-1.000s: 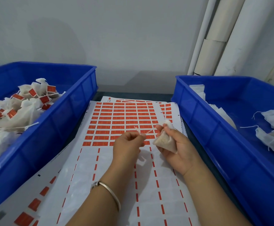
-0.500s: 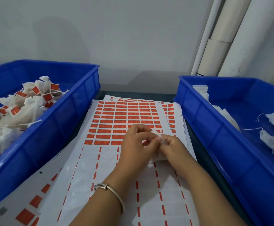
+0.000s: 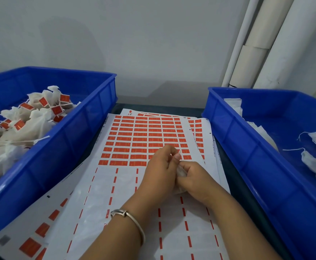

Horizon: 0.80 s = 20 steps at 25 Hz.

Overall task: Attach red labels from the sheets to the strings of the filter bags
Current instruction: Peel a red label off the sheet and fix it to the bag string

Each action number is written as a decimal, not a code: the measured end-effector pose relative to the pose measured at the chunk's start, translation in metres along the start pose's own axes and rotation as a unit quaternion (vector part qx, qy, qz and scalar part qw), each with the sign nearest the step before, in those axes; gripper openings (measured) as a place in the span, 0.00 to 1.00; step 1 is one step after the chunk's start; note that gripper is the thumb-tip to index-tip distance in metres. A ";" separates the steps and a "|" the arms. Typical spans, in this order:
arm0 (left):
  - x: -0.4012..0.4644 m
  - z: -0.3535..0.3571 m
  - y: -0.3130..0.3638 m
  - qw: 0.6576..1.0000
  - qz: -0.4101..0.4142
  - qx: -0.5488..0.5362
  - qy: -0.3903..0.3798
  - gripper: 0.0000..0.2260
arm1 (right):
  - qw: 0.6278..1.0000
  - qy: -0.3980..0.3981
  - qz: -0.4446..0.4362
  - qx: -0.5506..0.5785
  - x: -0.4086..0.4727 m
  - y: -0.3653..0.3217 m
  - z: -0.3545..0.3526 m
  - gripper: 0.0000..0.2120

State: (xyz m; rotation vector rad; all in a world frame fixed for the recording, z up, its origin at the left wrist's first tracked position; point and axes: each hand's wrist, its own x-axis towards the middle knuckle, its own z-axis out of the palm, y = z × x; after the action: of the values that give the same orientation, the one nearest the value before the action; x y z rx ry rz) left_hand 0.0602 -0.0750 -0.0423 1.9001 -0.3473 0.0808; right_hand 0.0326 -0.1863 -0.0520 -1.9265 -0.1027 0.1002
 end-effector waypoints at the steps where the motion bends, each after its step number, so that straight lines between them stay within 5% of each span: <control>1: 0.000 0.000 0.000 1.000 -0.005 0.002 0.012 0.04 | 1.000 0.006 -0.007 0.009 0.000 0.000 0.002 0.10; 7: 0.003 -0.001 -0.003 0.994 -0.069 -0.032 0.083 0.08 | 0.991 0.118 -0.041 0.043 0.006 0.000 0.010 0.12; 13: 0.006 0.000 -0.007 0.980 -0.126 -0.120 0.097 0.07 | 0.965 0.195 -0.141 -0.105 0.000 -0.004 0.020 0.16; 16: 0.004 0.003 -0.005 0.975 -0.132 -0.136 0.117 0.06 | 0.942 0.254 -0.175 -0.132 -0.001 -0.005 0.025 0.10; 20: 0.003 0.005 -0.004 0.961 -0.163 -0.183 0.130 0.07 | 0.908 0.306 -0.225 -0.175 -0.001 -0.004 0.028 0.18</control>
State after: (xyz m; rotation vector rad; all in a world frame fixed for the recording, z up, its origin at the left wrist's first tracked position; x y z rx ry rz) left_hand 0.0635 -0.0792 -0.0476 1.5329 0.1263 0.0418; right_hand 0.0281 -0.1594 -0.0582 -2.1498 -0.1469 -0.8813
